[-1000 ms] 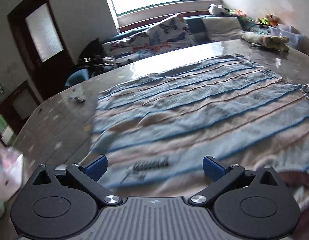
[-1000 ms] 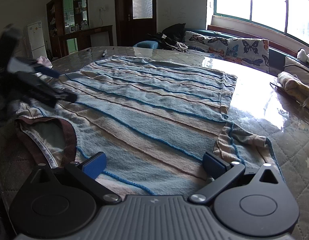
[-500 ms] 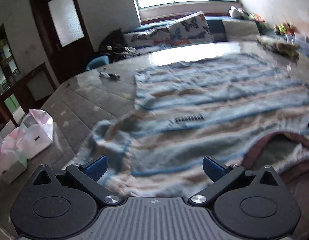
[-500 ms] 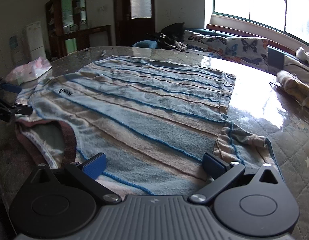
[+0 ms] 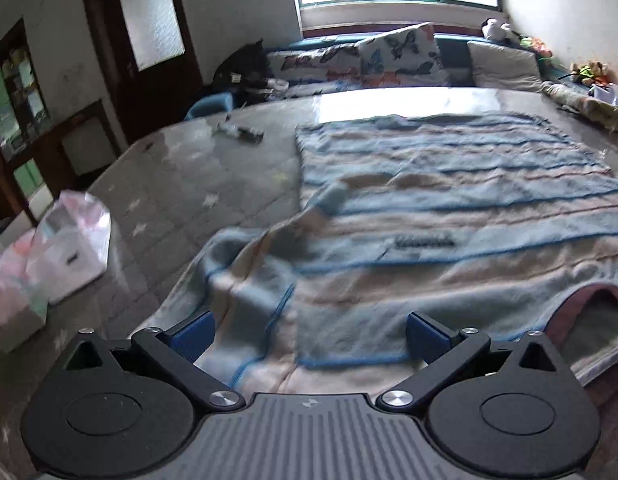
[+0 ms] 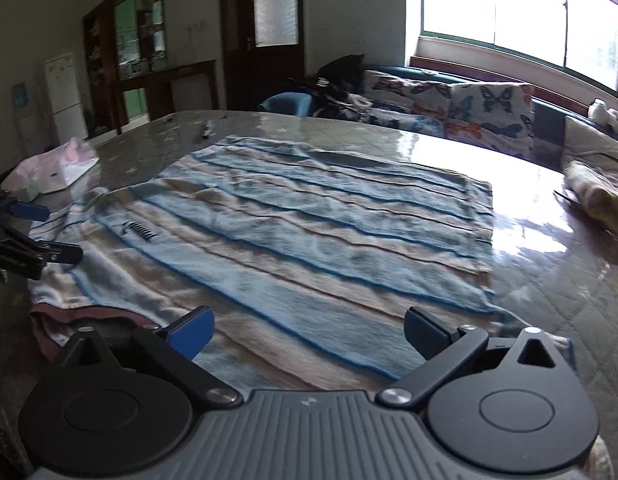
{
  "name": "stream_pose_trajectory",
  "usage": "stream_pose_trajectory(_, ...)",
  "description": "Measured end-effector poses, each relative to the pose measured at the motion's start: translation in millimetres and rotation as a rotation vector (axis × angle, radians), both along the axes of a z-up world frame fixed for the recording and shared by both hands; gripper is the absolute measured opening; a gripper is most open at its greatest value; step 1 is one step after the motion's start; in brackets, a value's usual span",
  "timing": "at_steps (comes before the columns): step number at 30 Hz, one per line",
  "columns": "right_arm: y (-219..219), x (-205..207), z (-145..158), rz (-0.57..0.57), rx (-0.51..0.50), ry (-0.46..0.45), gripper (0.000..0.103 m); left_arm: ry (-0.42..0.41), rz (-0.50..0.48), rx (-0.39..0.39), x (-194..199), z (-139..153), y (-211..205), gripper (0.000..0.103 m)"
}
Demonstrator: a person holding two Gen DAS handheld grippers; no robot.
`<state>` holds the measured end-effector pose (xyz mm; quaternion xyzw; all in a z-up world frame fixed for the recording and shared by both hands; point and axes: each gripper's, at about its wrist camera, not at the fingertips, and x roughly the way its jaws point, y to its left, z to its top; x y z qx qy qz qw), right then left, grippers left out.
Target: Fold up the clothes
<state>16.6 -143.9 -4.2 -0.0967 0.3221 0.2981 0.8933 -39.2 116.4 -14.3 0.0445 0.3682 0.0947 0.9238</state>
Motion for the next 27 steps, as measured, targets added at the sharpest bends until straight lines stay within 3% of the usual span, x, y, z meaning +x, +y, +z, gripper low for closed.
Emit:
stream_pose_trajectory(6,14.5,-12.4,5.5,0.1,-0.021,0.004,0.083,-0.006,0.047,-0.011,-2.8,4.3,11.1,0.103)
stream_pose_trajectory(10,22.6,-20.7,6.6,0.158,-0.017,0.021,0.058,-0.014,0.053,-0.009,-2.2,6.9,13.1,0.103)
stream_pose_trajectory(13,31.8,-28.5,7.7,0.22,-0.006,0.031,0.05,-0.009,0.059,-0.006,-1.2,7.9,13.9,0.103)
stream_pose_trajectory(18,59.5,-41.4,0.4,0.318,-0.085,-0.033,0.039,-0.012,0.072,-0.004,0.7,10.8,16.9,0.103)
stream_pose_trajectory(21,66.1,-42.1,-4.0,0.332,-0.108,-0.05,0.022,-0.01,0.08,-0.005,1.8,11.0,19.2,0.103)
stream_pose_trajectory(24,69.0,-43.9,-5.5,0.34,-0.117,-0.072,0.012,-0.021,0.082,-0.018,5.7,16.8,23.0,0.103)
stream_pose_trajectory(27,73.2,-45.6,-6.9,0.364,-0.137,-0.094,0.012,-0.048,0.08,-0.072,24.1,31.4,28.4,0.103)
